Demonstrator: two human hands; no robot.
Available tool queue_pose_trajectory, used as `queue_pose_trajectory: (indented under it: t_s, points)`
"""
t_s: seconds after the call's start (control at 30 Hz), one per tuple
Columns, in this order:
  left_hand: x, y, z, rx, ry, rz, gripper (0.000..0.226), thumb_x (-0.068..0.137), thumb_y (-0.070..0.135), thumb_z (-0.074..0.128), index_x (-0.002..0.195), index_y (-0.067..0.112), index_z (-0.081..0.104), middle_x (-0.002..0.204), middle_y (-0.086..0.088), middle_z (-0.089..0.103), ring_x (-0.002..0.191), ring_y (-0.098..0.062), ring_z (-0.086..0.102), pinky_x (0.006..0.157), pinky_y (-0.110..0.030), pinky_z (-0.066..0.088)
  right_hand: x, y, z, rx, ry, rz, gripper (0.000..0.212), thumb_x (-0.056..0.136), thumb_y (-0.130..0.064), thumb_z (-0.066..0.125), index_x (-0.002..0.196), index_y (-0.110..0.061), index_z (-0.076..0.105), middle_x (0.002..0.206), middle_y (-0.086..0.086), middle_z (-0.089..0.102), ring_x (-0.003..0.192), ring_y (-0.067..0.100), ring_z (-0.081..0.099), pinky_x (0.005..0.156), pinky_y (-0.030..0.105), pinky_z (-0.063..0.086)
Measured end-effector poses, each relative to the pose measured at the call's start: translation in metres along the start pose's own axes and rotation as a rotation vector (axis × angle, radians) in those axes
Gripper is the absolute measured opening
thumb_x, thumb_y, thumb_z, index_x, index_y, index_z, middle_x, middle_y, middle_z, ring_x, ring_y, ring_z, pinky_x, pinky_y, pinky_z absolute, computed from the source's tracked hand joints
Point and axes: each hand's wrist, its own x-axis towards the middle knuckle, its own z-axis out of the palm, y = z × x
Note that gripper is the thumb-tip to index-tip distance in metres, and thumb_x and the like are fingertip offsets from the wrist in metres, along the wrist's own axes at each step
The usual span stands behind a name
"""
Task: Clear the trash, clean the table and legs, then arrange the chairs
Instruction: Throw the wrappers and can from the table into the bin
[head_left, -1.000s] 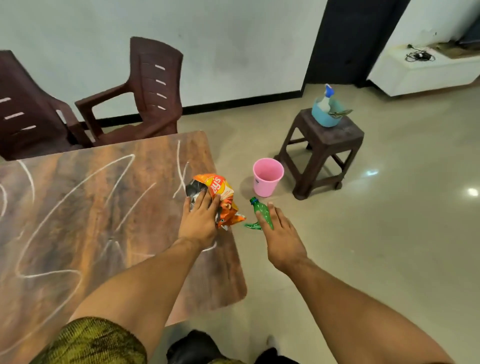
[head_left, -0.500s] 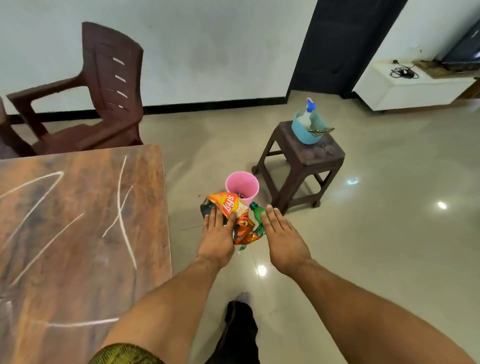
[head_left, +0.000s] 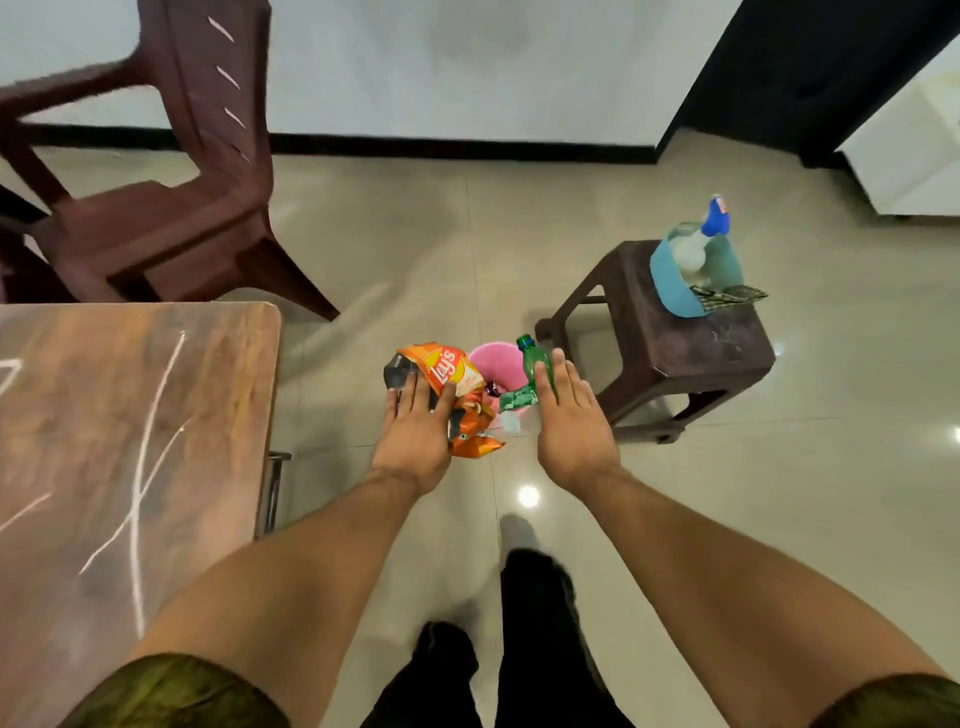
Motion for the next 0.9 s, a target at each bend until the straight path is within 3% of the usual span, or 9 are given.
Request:
queue_pose_trajectory:
  t_s: [0.17,0.27,0.43,0.57,0.63,0.7,0.77,0.83,0.9]
  points:
    - [0.095,0.007,0.051,-0.021,-0.045,-0.058,0.071,0.102,0.029,0.041,0.161,0.026,0.0,0.168,-0.011,-0.005,0.154,-0.028,-0.013,0.124,-0.045,-0.011,0.103,0.043,0.079,0.077,-0.143,-0.023,0.089,0.093,-0.004,0.042,0.151,-0.021,-0.023,0.156,0.001,-0.033,0.152,0.022,-0.016,0.125,0.041,0.009]
    - [0.163,0.002,0.105,-0.037,-0.089,-0.132,0.073,0.102,0.028,0.041,0.16,0.026,-0.003,0.168,-0.01,-0.005,0.154,-0.027,-0.013,0.125,-0.045,-0.009,0.166,0.079,0.148,0.135,-0.247,-0.031,0.09,0.094,-0.002,0.044,0.156,-0.023,-0.018,0.158,-0.004,-0.029,0.153,0.019,-0.011,0.125,0.039,0.012]
    - [0.263,-0.02,0.194,-0.04,-0.179,-0.25,0.075,0.102,0.03,0.04,0.159,0.027,-0.008,0.168,-0.009,-0.005,0.154,-0.028,-0.012,0.125,-0.046,-0.007,0.271,0.135,0.274,0.337,-0.523,0.08,0.09,0.088,-0.005,0.056,0.159,-0.029,0.006,0.168,-0.002,0.004,0.137,0.029,0.043,0.107,0.04,0.042]
    - [0.312,-0.036,0.247,-0.04,-0.173,-0.25,0.077,0.102,0.034,0.041,0.158,0.029,-0.012,0.168,-0.007,-0.007,0.154,-0.025,-0.016,0.122,-0.043,-0.015,0.329,0.168,0.362,0.361,-0.61,0.124,0.08,0.087,-0.018,0.063,0.155,-0.021,0.022,0.161,0.004,0.026,0.137,0.029,0.044,0.109,0.041,0.044]
    - [0.327,-0.042,0.264,-0.037,-0.185,-0.253,0.077,0.103,0.038,0.04,0.158,0.03,-0.014,0.168,-0.006,-0.009,0.152,-0.023,-0.02,0.121,-0.042,-0.017,0.348,0.173,0.386,0.422,-0.613,0.114,0.076,0.093,-0.022,0.059,0.156,-0.018,0.018,0.162,0.006,0.024,0.14,0.028,0.04,0.113,0.04,0.039]
    - [0.333,-0.044,0.274,-0.047,-0.187,-0.267,0.075,0.105,0.041,0.036,0.158,0.029,-0.015,0.168,-0.005,-0.012,0.15,-0.02,-0.024,0.12,-0.042,-0.018,0.355,0.174,0.398,0.474,-0.611,0.089,0.079,0.096,-0.028,0.059,0.158,-0.014,0.012,0.165,0.007,0.014,0.15,0.028,0.022,0.121,0.038,0.026]
    - [0.334,-0.041,0.279,-0.052,-0.186,-0.279,0.074,0.105,0.044,0.035,0.158,0.029,-0.014,0.168,-0.005,-0.013,0.151,-0.021,-0.022,0.12,-0.041,-0.019,0.349,0.172,0.394,0.528,-0.548,0.082,0.082,0.096,-0.025,0.063,0.159,-0.015,0.012,0.167,0.002,0.009,0.153,0.021,0.007,0.121,0.028,0.013]
    - [0.329,-0.039,0.281,-0.062,-0.195,-0.287,0.074,0.105,0.043,0.036,0.158,0.029,-0.013,0.168,-0.005,-0.011,0.151,-0.02,-0.023,0.118,-0.04,-0.02,0.333,0.165,0.377,0.756,-0.423,0.203,0.064,0.098,-0.018,0.061,0.154,-0.018,0.03,0.161,0.001,0.028,0.149,0.02,0.025,0.113,0.022,0.021]
    - [0.32,-0.033,0.282,-0.095,-0.203,-0.297,0.074,0.105,0.043,0.036,0.158,0.029,-0.013,0.168,-0.004,-0.01,0.146,-0.014,-0.026,0.118,-0.039,-0.02,0.314,0.153,0.347,1.196,-0.364,0.483,0.047,0.1,-0.021,0.058,0.143,-0.031,0.043,0.14,-0.002,0.052,0.126,0.017,0.055,0.098,0.023,0.047]
